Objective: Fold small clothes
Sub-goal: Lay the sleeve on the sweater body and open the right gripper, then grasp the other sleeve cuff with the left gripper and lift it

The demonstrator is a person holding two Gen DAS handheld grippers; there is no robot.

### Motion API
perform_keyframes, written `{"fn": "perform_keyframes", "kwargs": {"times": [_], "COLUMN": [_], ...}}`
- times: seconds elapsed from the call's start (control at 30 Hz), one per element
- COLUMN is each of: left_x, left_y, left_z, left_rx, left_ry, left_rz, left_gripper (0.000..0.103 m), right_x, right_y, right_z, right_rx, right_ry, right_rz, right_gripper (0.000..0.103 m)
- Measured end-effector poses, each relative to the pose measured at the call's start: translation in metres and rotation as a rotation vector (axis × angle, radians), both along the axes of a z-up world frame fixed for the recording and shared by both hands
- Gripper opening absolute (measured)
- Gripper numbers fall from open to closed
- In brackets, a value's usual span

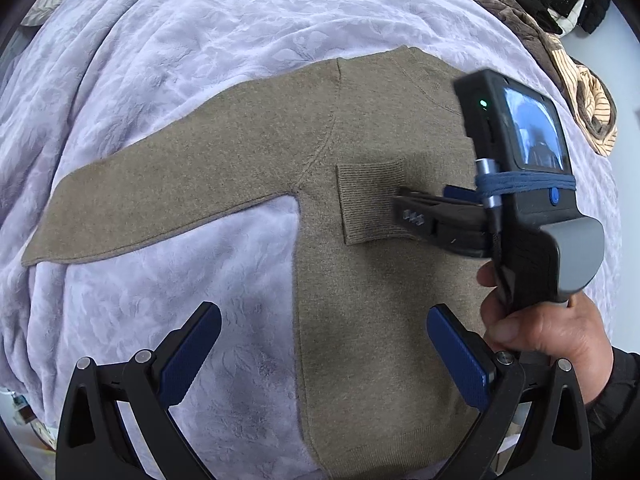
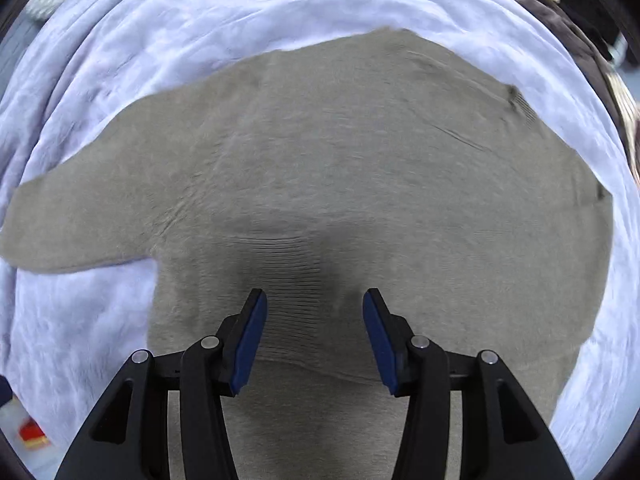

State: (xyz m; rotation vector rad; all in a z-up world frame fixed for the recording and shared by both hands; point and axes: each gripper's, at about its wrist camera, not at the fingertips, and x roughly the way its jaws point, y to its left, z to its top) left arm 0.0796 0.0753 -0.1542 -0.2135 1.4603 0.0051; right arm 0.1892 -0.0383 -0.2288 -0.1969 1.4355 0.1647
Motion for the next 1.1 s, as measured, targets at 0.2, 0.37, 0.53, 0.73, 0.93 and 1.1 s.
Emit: {"fn": "perform_keyframes", "kwargs": {"times": [0.2,0.37,0.53,0.73,0.93,1.1], "left_x": [-0.003,-0.005,-0.013,-0.046,-0.052,-0.050], "left_y": [0.039,0.100,0.176,0.293,0.327,0.351], "left_z": [-0.008,-0.026,-0.044,-0.075,-0.110,-0.128], "left_rx": [-0.006,-0.022,-0.004,-0.210,-0.215,-0.316], "left_ry": [0.021,0.041,0.018,-0.041,-0.059,-0.094], "left_rz": [0.115,0.295,0.460,0.756,0.774,0.894], "left_gripper": [0.103,0.103,0.103,0.103,0.103,0.103], "right_x": [0.011,0.003,-0.013,-0.066,-0.089,-0.104], "right_y": [-0.023,0.014,0.026,-0.023,-0.023,-0.013], "right_z": [-0.028,0.009,0.046,0.072,0.080,0.084], "right_rx": [-0.053,0.080,0.056,0.041,0.004,-0.035], "right_ry": [0.127,0.093,0.027,-0.014,-0.029,-0.032], "right_rz": [-0.106,0.064,0.107,0.056,0.027,0.054], "right_gripper": [0.054,0.054,0.054,0.054,0.054,0.054]}}
